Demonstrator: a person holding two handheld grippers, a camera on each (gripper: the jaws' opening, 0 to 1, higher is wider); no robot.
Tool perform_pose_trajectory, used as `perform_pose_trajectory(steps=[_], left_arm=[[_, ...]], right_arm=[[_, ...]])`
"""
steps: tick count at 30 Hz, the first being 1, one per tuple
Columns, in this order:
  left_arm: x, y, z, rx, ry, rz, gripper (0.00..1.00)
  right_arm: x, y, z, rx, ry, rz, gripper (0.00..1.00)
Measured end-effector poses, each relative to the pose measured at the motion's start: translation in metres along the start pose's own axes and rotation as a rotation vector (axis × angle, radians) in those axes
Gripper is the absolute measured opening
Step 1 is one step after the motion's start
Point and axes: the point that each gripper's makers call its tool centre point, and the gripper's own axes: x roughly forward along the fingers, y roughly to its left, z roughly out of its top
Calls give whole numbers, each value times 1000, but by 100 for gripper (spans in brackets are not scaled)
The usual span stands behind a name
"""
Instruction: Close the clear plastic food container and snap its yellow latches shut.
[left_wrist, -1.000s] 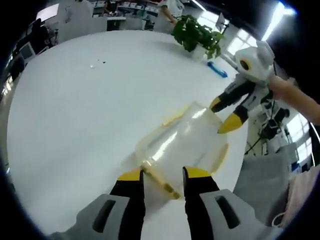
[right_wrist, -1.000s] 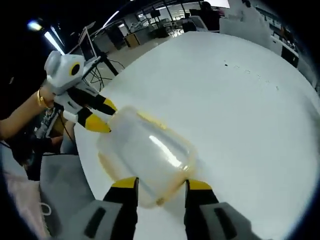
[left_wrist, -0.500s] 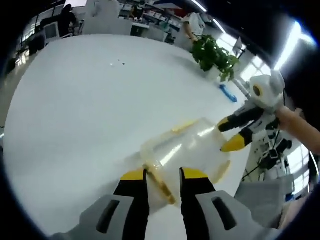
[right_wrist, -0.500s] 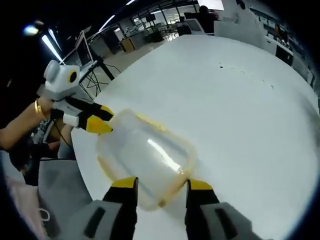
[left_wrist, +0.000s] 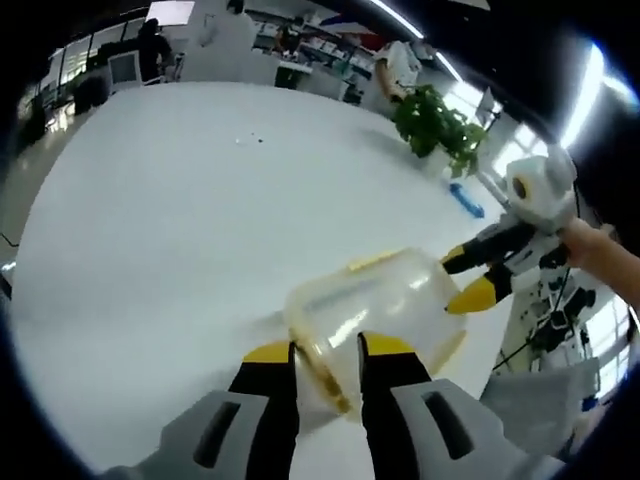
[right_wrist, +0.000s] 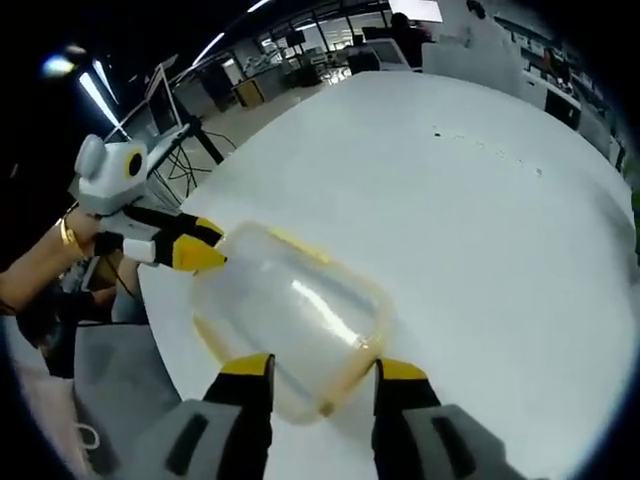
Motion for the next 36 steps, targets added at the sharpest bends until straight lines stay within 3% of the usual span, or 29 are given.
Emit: perform_pose_trajectory(steps=[3,6,9,16,21,24,27,30,32,36], left_arm=[[0,1,1,23,-9,4,20],[-2,0,4,101,-5,15,22],[-2,0,7,135,8,29,24],[-4,-3,12,231,10,84,25],[-8,-13,27,217,-50,49,32],[-10,-18,35,285,-66,54,35],[-11,-31,41,323,-93,14,34],[-8,-39,38,357,-83,0,33],[-4,-42,34,423,-64,-1,33],[3,-45,23,468,-50,22,31]], right_arm=[[0,-1,0,6,-17,2,38],[-1,-1,0,10,-16,-2,38],[-3,0,3,-83,-12,-37,40],[-4,4,3,-182,13,-69,45],[-10,3,9,-205,-2,-77,45],[-14,4,16,-249,-25,-86,43],[-16,8,26,-306,-57,-76,42],[-15,15,31,-319,-73,-56,40],[-11,19,34,-332,-81,-42,39],[-4,26,39,-317,-92,-18,35]])
